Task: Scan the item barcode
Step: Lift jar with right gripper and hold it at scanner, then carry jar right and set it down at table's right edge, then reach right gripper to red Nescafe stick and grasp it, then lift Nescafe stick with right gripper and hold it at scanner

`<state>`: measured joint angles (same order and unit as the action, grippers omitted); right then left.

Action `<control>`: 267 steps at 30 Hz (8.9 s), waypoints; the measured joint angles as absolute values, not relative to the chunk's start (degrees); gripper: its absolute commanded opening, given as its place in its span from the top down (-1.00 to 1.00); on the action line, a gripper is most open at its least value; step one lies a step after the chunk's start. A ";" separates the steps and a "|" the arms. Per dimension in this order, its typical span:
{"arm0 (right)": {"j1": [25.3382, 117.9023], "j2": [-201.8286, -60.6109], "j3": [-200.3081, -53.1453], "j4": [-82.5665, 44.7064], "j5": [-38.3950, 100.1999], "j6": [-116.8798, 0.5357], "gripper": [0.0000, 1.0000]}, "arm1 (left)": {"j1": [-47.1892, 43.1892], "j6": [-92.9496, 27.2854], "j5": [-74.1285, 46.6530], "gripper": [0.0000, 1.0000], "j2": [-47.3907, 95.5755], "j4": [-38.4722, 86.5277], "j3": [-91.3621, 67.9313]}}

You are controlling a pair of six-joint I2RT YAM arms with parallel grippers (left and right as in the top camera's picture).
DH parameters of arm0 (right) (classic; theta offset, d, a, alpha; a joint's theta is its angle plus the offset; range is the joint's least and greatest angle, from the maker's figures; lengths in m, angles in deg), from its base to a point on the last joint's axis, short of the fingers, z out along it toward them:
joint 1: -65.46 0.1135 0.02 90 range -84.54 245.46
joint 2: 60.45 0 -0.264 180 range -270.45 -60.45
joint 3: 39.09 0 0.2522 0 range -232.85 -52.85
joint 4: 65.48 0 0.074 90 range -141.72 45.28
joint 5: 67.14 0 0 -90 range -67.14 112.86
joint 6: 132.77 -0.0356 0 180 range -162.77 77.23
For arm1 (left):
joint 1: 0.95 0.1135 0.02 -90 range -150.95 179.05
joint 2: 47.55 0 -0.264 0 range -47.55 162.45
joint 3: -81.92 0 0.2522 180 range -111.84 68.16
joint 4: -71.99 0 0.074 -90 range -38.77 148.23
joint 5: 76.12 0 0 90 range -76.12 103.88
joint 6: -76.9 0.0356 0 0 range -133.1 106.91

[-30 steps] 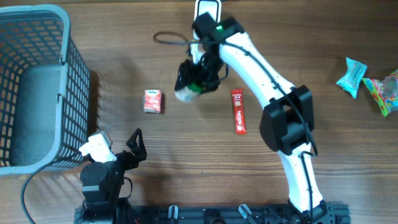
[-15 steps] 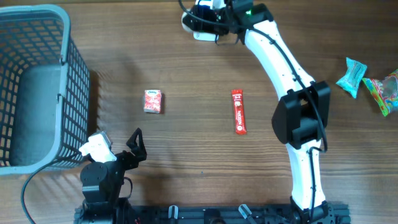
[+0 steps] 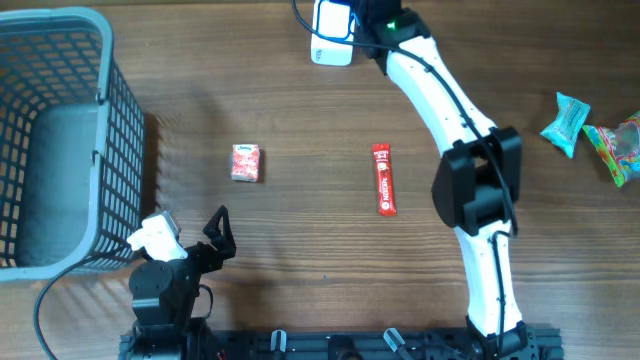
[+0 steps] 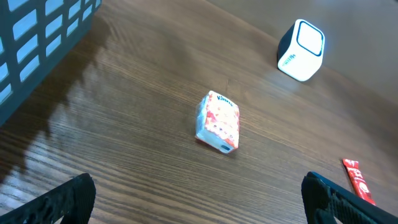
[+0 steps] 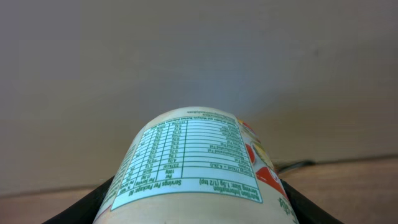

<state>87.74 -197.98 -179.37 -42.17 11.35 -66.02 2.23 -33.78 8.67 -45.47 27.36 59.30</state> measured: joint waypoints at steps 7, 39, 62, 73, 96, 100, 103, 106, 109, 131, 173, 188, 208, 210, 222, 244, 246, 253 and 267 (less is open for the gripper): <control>87.94 -205.81 -178.39 -45.30 8.90 -58.35 0.31 | 2.23 -33.78 8.67 -1.00 -45.47 27.36 59.30; 80.26 -188.21 -178.82 -7.29 -5.83 -39.29 0.18 | 2.23 -33.78 8.67 -1.00 -45.47 27.34 59.30; 46.93 -197.41 -168.55 4.60 20.86 -50.74 -0.44 | 2.23 -33.78 8.67 -1.00 -45.47 27.36 59.30; 36.31 -197.15 -174.91 10.00 21.36 -54.15 -0.99 | 2.23 -33.78 8.67 -1.00 -45.47 27.34 59.30; 83.24 -170.60 -167.85 35.55 27.29 -58.00 -0.99 | 2.23 -33.78 8.67 -1.00 -45.47 27.36 59.30; 91.81 -171.08 -155.89 27.26 23.37 -58.15 -0.99 | 2.23 -33.78 8.67 -1.00 -45.47 27.36 59.30; 95.70 -171.14 -147.31 19.64 19.77 -59.75 -0.96 | 2.23 -33.78 8.67 -1.00 -45.47 27.34 59.30; 96.83 -171.16 -139.66 12.60 16.20 -60.95 -0.86 | 2.23 -33.78 8.67 -1.00 -45.47 27.34 59.30; 96.59 -171.16 -133.36 6.78 13.58 -61.25 -0.73 | 2.23 -33.78 8.67 -1.00 -45.47 27.36 59.32; 95.72 -168.10 -115.09 -19.60 14.30 -57.65 0.07 | 2.23 -33.78 8.67 -1.00 -45.47 27.36 59.32; 94.19 -173.61 -133.84 6.37 86.54 -91.77 0.91 | 2.23 -33.78 8.67 -1.00 -45.47 27.34 59.32; 94.38 -173.61 -133.91 -1.65 36.25 -74.32 -1.00 | 2.23 -33.78 8.67 -1.00 -45.47 27.34 59.32; 103.39 -173.59 -143.22 9.43 21.12 -68.71 0.07 | 2.23 -33.78 8.67 -1.00 -45.47 27.34 59.32; 103.41 -173.59 -142.98 7.83 21.91 -73.38 0.12 | 2.23 -33.78 8.67 -1.00 -45.47 27.34 59.32; 107.04 -180.26 -140.03 8.60 15.64 -82.52 -0.12 | 2.23 -33.78 8.67 -1.00 -45.47 27.34 59.32; 107.08 -186.66 -144.51 19.16 24.20 -82.54 0.91 | 2.23 -33.78 8.67 -1.00 -45.47 27.34 59.34; 106.89 -186.66 -146.82 17.93 33.84 -76.29 0.91 | 2.23 -33.78 8.67 -1.00 -45.47 27.34 59.34; 105.25 -186.05 -148.46 16.62 73.16 -46.00 0.91 | 2.23 -33.78 8.67 -1.00 -45.47 27.36 59.34; 104.35 -185.92 -148.40 -13.19 105.97 -22.85 0.91 | 2.23 -33.78 8.69 -1.00 -45.47 27.34 59.34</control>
